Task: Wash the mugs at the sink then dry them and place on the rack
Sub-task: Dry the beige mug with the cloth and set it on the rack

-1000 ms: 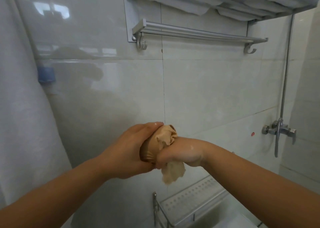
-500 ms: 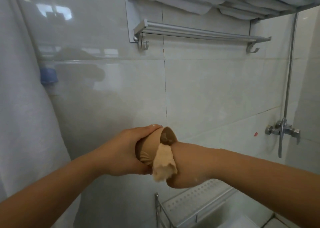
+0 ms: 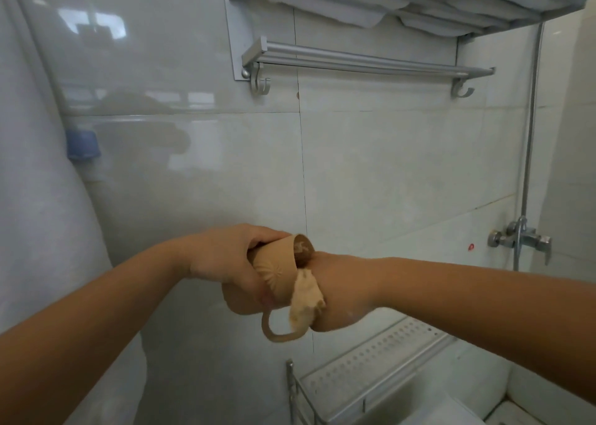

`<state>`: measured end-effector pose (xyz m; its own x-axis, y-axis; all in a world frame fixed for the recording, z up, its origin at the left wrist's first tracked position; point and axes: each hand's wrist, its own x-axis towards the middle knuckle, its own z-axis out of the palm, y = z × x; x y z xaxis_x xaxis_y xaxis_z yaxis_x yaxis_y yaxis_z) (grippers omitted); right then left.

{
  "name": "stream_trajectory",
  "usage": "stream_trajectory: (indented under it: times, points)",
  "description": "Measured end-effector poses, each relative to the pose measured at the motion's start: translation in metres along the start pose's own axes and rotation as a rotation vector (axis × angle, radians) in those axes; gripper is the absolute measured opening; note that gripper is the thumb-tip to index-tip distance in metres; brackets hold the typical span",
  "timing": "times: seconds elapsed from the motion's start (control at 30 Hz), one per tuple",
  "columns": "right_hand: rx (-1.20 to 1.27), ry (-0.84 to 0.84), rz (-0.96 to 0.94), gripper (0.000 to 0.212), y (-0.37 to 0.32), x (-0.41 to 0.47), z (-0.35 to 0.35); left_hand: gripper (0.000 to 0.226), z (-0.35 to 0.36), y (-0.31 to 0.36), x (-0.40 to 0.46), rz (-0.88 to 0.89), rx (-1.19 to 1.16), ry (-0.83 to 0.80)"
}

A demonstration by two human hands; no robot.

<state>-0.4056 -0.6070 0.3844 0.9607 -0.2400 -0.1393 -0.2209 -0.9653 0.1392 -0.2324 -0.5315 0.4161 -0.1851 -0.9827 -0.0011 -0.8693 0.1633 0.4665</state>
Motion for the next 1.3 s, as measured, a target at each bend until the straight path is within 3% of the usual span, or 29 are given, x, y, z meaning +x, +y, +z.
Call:
stream_trajectory:
  times: [0.1, 0.2, 0.27, 0.43, 0.53, 0.63, 0.7, 0.8, 0.87, 0.97, 1.03, 1.13, 1.3]
  points:
    - [0.448, -0.067, 0.141, 0.027, 0.003, -0.001, -0.016, 0.08, 0.002, 0.001, 0.005, 0.003, 0.035, 0.138]
    - [0.813, 0.029, 0.165, 0.003, 0.007, 0.0, -0.023, 0.072, 0.01, 0.001, 0.009, 0.04, 0.032, 0.268]
    - [1.085, 0.131, 0.213, 0.025, 0.012, 0.004, -0.023, 0.068, 0.016, 0.0, 0.01, 0.048, -0.055, 0.364]
    - [1.534, 0.494, 0.258, 0.009, 0.017, 0.006, -0.03, 0.071, 0.029, 0.0, 0.012, 0.02, -0.145, 0.592]
    - [1.772, 0.737, 0.291, 0.013, 0.019, 0.002, -0.033, 0.072, 0.036, -0.007, 0.014, -0.098, -0.351, 0.595]
    - [2.016, 1.068, 0.261, 0.009, 0.022, -0.014, -0.036, 0.088, 0.041, -0.015, 0.015, -0.255, -0.614, 0.604]
    - [1.822, 1.229, 0.363, 0.007, 0.019, -0.028, -0.032, 0.098, 0.042, -0.018, 0.015, -0.294, -0.8, 0.593]
    - [1.293, 1.192, 0.502, 0.02, -0.004, -0.033, -0.008, 0.089, 0.043, -0.017, 0.018, -0.301, -0.96, 0.579]
    - [0.931, 1.159, 0.352, 0.03, -0.021, -0.022, 0.013, 0.08, 0.047, -0.013, 0.022, -0.277, -0.999, 0.592]
    - [0.633, 1.073, 0.174, 0.075, -0.036, 0.013, 0.038, 0.067, 0.058, -0.001, 0.026, -0.116, -0.996, 0.597]
    - [0.692, 1.118, 0.185, 0.09, -0.041, 0.028, 0.041, 0.065, 0.065, 0.007, 0.029, -0.018, -0.967, 0.661]
    - [0.933, 1.162, 0.255, 0.108, -0.036, 0.04, 0.035, 0.073, 0.066, 0.008, 0.035, -0.015, -0.948, 0.836]
    - [1.059, 1.414, 0.389, 0.092, -0.028, 0.055, 0.031, 0.092, 0.059, 0.004, 0.04, -0.033, -0.886, 0.898]
